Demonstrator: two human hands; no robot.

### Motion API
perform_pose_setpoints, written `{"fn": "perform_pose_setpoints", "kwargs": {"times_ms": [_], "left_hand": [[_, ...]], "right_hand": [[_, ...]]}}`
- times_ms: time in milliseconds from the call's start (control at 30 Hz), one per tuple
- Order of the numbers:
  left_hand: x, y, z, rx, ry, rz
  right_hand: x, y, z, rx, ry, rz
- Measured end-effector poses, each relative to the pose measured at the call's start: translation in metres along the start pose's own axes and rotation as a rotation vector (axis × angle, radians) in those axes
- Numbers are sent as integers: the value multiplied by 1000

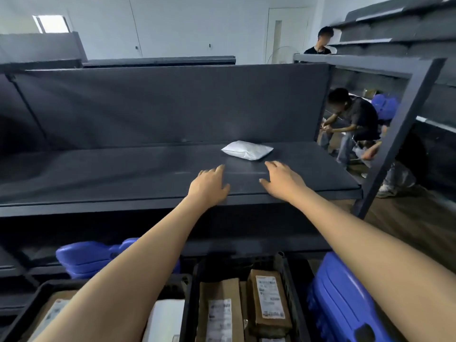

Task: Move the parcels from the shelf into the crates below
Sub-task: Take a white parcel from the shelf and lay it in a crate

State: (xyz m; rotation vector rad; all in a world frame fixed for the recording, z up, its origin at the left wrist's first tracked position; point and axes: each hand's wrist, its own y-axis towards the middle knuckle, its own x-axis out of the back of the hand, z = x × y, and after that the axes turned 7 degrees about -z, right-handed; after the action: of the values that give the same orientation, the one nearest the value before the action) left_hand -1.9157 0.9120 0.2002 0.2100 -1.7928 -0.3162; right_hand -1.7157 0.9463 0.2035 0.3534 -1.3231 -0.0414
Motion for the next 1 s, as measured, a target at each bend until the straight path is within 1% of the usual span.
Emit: {"fn": "perform_pose_setpoints", "kwargs": {"times_ms": [167, 333, 467, 633, 733, 867, 1000], "left_hand": [[-21, 64, 0, -21, 5, -7], [-54, 122, -3, -76, 42, -36], [-87, 161, -1, -69, 26, -9], [-118, 206, 1, -120, 73, -76], [-132, 226, -1, -153, 116, -82], [-144, 235, -6, -182, 134, -69], [-144, 233, -4, -213, 121, -136]], "right_hand": [[-17, 64, -13, 8, -52, 28], [-47, 126, -27, 48, -123, -3], [-74, 163, -34, 46, -154, -13], [-101, 190, -44, 110, -135, -56], [-108, 199, -49, 164, -138, -80], [-108, 207, -54, 205, -135, -89], [-94, 203, -59, 235, -111, -113]]}}
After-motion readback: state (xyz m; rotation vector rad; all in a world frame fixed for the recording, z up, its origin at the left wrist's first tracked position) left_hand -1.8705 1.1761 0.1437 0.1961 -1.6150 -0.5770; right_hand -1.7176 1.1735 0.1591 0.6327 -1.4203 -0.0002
